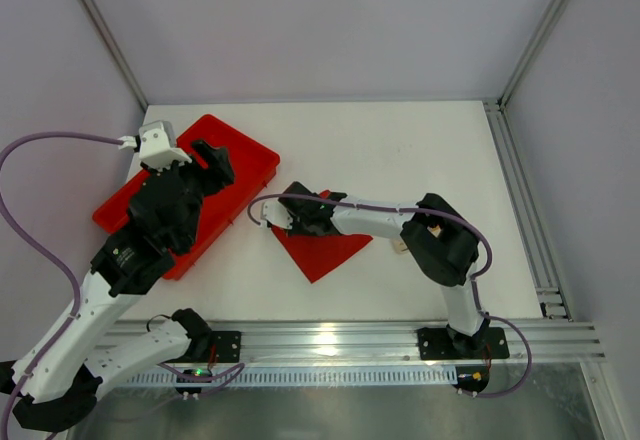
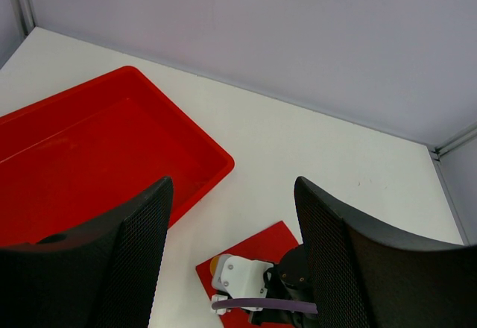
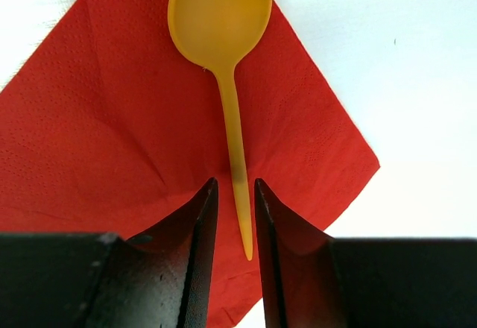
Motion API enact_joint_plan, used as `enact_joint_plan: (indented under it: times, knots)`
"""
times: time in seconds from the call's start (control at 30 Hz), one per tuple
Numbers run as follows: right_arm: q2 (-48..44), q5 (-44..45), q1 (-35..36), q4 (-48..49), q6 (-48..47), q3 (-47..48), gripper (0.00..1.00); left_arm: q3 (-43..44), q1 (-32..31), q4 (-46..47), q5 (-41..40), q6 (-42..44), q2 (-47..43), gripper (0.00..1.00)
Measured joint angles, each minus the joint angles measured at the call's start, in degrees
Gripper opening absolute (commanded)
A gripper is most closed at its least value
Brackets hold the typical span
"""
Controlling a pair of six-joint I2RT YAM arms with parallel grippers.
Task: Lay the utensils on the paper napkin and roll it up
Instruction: Place the utensils on the napkin, then pick up the utensils from the container.
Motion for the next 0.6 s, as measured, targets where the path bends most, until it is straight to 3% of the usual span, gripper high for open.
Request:
enact_joint_plan:
  times: [0.17, 0.4, 0.53, 0.6]
  knots:
    - [-2.49, -0.37, -0.02, 1.01, 3.48, -2.54, 0.38, -0.02, 0.02, 0.0, 0.0, 0.0, 0.0, 0.68]
    - [-16.06, 0.85, -0.48, 1.92, 13.2, -4.63, 0.46, -0.33, 0.02, 0.09, 0.04, -0.02, 0.0, 0.68]
    - [-18.71, 5.51, -3.1, -1.88, 24.09, 0.94, 0.46, -0.59, 0.02, 0.11, 0.52, -0.13, 0.0, 0.68]
    - [-18.51, 7.3, -6.64, -5.81, 31.69, 4.76, 0.36, -0.68, 0.02, 0.11, 1.14, -0.37, 0.07, 0.68]
